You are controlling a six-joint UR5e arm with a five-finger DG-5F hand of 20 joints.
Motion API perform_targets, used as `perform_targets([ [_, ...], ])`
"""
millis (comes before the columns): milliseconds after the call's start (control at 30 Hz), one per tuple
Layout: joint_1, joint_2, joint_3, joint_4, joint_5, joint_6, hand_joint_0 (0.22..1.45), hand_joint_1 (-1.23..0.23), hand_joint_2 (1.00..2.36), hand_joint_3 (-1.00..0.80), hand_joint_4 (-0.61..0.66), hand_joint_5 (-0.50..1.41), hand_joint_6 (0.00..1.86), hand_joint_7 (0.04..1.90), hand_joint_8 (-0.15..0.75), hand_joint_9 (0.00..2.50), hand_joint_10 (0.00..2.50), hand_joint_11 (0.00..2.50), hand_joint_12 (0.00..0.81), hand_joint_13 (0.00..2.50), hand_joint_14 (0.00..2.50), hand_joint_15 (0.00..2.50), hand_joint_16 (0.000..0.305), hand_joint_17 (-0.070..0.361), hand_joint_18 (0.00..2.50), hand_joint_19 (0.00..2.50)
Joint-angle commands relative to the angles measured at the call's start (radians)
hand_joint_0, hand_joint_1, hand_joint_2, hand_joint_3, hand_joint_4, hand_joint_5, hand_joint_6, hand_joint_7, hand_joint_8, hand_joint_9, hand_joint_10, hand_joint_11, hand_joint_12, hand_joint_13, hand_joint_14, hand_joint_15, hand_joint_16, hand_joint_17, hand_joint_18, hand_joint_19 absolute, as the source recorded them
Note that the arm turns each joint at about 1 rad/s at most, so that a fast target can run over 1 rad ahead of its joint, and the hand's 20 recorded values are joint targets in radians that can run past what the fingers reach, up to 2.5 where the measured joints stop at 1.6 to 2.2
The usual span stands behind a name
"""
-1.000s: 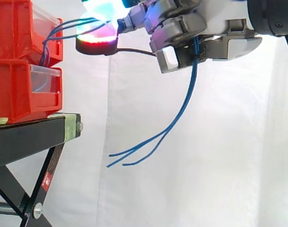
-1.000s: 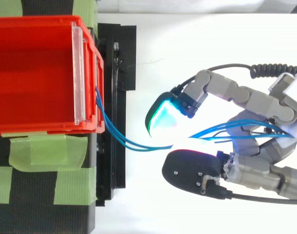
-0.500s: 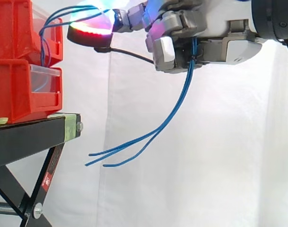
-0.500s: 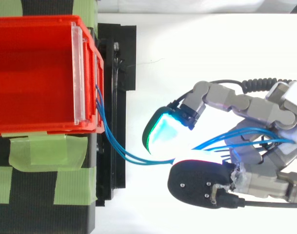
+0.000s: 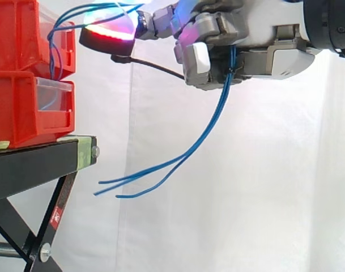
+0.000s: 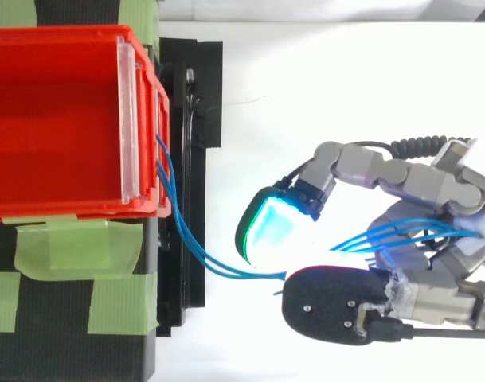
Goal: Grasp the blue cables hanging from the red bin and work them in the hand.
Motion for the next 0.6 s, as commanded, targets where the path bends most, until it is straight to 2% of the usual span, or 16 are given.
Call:
perform_targets([
  [0,0.002,0.000,0.000,-0.001,0.000,0.031,1.03,-0.61,1.02,-0.01,0.28,0.30,0.12,1.36,0.580,1.71,2.50,2.50,0.706,2.10,2.50,2.15,0.210,0.158,2.50,0.77],
  [67,0.003,0.000,0.000,-0.001,0.000,0.048,0.99,-0.60,1.02,-0.28,0.28,0.30,0.10,1.38,0.580,1.71,2.50,2.50,0.706,2.10,2.50,2.15,0.210,0.158,2.50,0.77],
  [100,0.002,0.000,0.000,-0.001,0.000,0.054,0.97,-0.60,1.02,-0.35,0.28,0.31,0.04,1.40,0.580,1.71,2.50,2.50,0.706,2.10,2.50,2.15,0.210,0.158,2.50,0.77],
  [133,0.003,0.000,0.000,-0.001,0.000,0.059,0.91,-0.56,1.02,-0.57,0.29,0.31,0.00,1.41,0.580,1.71,2.50,2.50,0.706,2.10,2.50,2.15,0.210,0.158,2.50,0.77],
  [167,0.003,0.000,0.000,-0.001,0.000,0.060,0.91,-0.56,1.02,-0.59,0.28,0.31,0.00,1.41,0.580,1.71,2.50,2.50,0.706,2.10,2.50,2.15,0.210,0.158,2.50,0.77],
  [233,0.003,0.000,0.000,-0.001,0.000,0.063,0.88,-0.55,1.01,-0.72,0.29,0.31,0.00,1.41,0.580,1.71,2.50,2.50,0.706,2.10,2.50,2.15,0.210,0.158,2.50,0.77],
  [400,0.005,0.000,0.000,-0.001,0.000,0.065,0.85,-0.56,1.01,-0.81,0.29,0.30,0.00,1.41,0.580,1.71,2.50,2.50,0.706,2.10,2.50,2.15,0.210,0.158,2.50,0.77],
  [467,0.005,0.000,0.000,-0.001,0.000,0.069,0.88,-0.60,1.01,-0.74,0.29,0.30,0.00,1.41,0.580,1.71,2.50,2.50,0.706,2.10,2.50,2.15,0.210,0.158,2.50,0.77],
  [533,0.005,0.000,0.000,0.000,0.000,0.076,0.94,-0.65,1.02,-0.52,0.28,0.30,0.00,1.41,0.580,1.71,2.50,2.50,0.706,2.10,2.50,2.15,0.210,0.158,2.50,0.77],
  [567,0.005,0.000,0.000,-0.001,0.000,0.077,0.95,-0.66,1.02,-0.48,0.28,0.30,0.00,1.42,0.580,1.71,2.50,2.50,0.706,2.10,2.50,2.15,0.210,0.158,2.50,0.77],
])
